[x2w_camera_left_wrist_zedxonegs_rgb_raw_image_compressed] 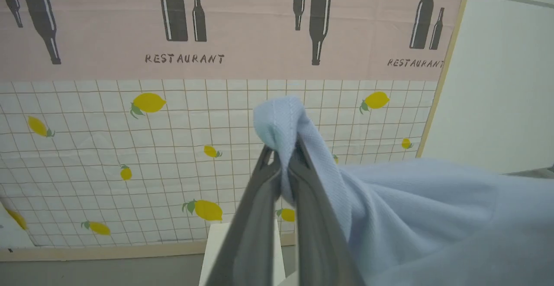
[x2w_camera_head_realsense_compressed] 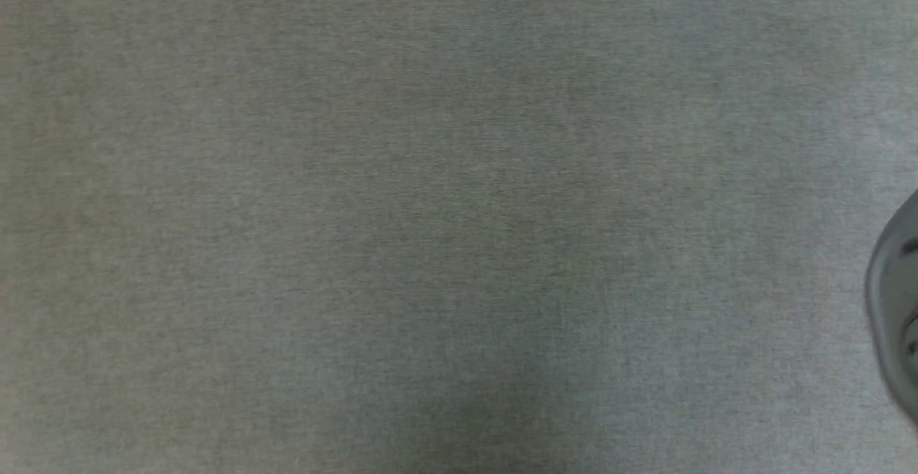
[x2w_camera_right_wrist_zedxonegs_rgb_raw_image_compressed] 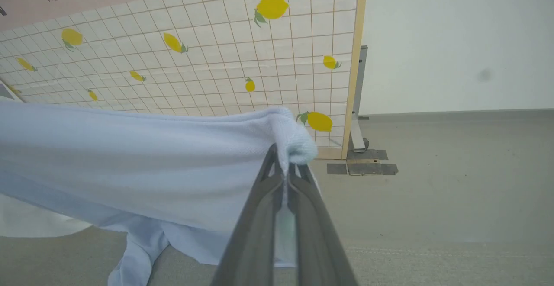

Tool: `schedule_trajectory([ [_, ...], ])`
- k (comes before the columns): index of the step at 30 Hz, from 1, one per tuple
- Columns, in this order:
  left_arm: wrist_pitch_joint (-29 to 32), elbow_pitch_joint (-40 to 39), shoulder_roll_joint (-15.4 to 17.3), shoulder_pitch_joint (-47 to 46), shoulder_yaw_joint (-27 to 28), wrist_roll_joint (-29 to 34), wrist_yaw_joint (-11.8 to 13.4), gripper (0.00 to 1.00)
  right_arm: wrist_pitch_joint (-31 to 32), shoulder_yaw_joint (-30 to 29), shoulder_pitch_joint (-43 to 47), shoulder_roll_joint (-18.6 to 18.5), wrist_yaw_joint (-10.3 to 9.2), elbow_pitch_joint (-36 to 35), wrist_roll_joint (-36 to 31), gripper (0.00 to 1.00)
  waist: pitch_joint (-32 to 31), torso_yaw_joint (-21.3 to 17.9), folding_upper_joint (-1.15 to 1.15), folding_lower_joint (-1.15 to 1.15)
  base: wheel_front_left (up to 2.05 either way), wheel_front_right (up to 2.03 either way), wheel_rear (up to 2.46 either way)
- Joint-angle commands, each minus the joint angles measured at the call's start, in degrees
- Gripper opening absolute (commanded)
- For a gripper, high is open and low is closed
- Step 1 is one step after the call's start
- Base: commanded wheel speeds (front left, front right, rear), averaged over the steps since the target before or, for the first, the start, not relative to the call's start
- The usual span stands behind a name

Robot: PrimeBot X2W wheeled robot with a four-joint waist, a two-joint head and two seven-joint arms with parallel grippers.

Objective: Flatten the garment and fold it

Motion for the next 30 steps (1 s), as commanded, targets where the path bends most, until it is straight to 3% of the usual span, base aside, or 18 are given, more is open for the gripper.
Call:
schedule_trajectory([
  [1, -1.09, 0.81, -0.14, 2.84, -0.42, -0.94, -0.24, 0.0, -0.87, 0.48, 3.0, -0.49, -0.11, 0.47, 0.8, 0.0, -2.26, 1.49, 0.26, -0.02, 0.0, 0.0, 0.0],
  [10, -5.92, -2.44, -2.43, 23.3, -6.64, -8.72, -0.3, 0.0, -5.57, 4.17, 23.2, -0.61, -0.11, 2.49, 7.42, 0.0, -14.26, 3.81, 0.26, -0.02, 0.0, 0.0, 0.0],
  [19, -10.54, -6.3, -4.48, 52.55, -10.56, -16.62, -0.29, 0.0, -9.35, 8.78, 50.56, -4.01, -0.11, -0.57, 17.37, 0.0, -27.91, 5.33, 0.26, -0.02, 0.0, 0.0, 0.0],
  [30, -12.29, -15.09, -6.46, 83.49, -10.1, -26.2, 5.85, 0.0, -12.64, 10.73, 77.25, -7.48, -0.11, -5.81, 23.06, 0.0, -36.28, 5.13, 0.26, -0.02, 0.0, 0.0, 0.0],
])
